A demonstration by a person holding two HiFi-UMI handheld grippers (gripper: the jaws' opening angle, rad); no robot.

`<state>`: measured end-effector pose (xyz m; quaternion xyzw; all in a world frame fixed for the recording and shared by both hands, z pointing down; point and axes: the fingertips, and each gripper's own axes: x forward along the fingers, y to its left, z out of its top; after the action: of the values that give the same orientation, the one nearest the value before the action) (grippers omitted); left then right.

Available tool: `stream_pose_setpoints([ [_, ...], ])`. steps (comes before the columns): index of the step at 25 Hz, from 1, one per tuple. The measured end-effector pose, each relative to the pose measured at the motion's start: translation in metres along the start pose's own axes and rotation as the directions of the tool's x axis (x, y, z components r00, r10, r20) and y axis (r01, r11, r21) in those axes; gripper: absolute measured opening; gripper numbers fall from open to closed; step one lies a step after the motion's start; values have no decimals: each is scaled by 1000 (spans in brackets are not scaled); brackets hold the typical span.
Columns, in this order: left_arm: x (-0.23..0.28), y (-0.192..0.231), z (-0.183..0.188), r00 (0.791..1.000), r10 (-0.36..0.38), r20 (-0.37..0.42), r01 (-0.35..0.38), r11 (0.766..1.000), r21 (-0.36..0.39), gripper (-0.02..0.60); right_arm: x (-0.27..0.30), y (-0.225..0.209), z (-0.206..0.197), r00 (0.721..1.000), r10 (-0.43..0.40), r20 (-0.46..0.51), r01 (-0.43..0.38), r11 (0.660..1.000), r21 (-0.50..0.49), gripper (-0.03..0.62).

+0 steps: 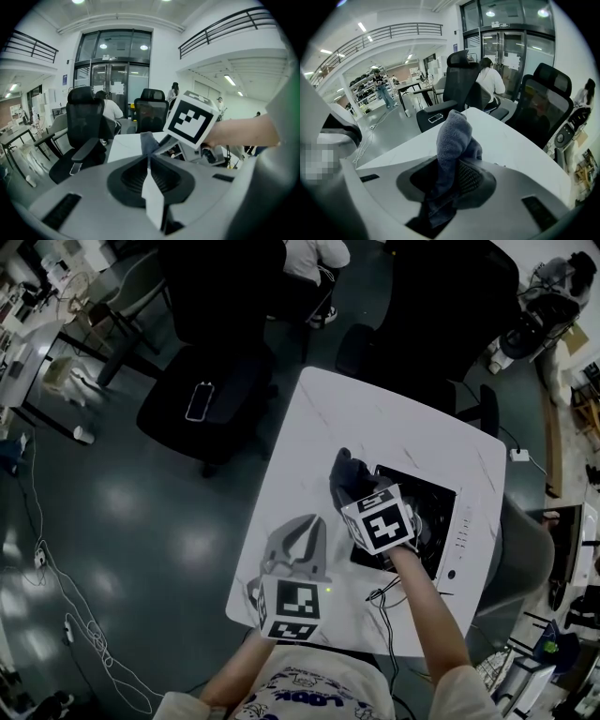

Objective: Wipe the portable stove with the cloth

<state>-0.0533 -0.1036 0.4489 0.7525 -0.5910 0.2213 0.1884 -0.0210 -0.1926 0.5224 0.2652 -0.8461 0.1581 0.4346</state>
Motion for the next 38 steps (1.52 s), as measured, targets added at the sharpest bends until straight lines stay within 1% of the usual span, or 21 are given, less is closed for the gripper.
stream_pose_setpoints([
  [5,10,3,8,1000,9,-10,-9,1000,-18,31,6,-8,6,1000,2,-23,-2,999,-36,109],
  [12,25,7,18,1000,16,-24,-17,1000,-18,31,10,-24,17,999,15,-29,-17,999,-42,109],
  [18,33,5,26,1000,17,-13,-17,999,-32,31,13,-36,22,999,17,-46,-20,998,-62,109],
  [26,42,-1,31,1000,13,-10,-13,999,-33,31,20,-54,36,999,25,-46,-27,999,-38,109],
  [29,42,-1,32,1000,14,-11,-14,999,-34,31,17,-63,46,1000,24,-19,-24,1000,-10,109],
  [31,42,-1,32,1000,17,-12,-17,999,-36,31,13,-70,55,1000,26,16,-26,1000,17,109],
  [34,43,0,31,1000,20,-13,-20,999,-38,31,8,-79,69,996,31,89,-38,997,71,109],
  [38,42,0,32,1000,20,-9,-21,999,-34,31,-3,-99,86,977,-6,212,-24,990,140,109],
])
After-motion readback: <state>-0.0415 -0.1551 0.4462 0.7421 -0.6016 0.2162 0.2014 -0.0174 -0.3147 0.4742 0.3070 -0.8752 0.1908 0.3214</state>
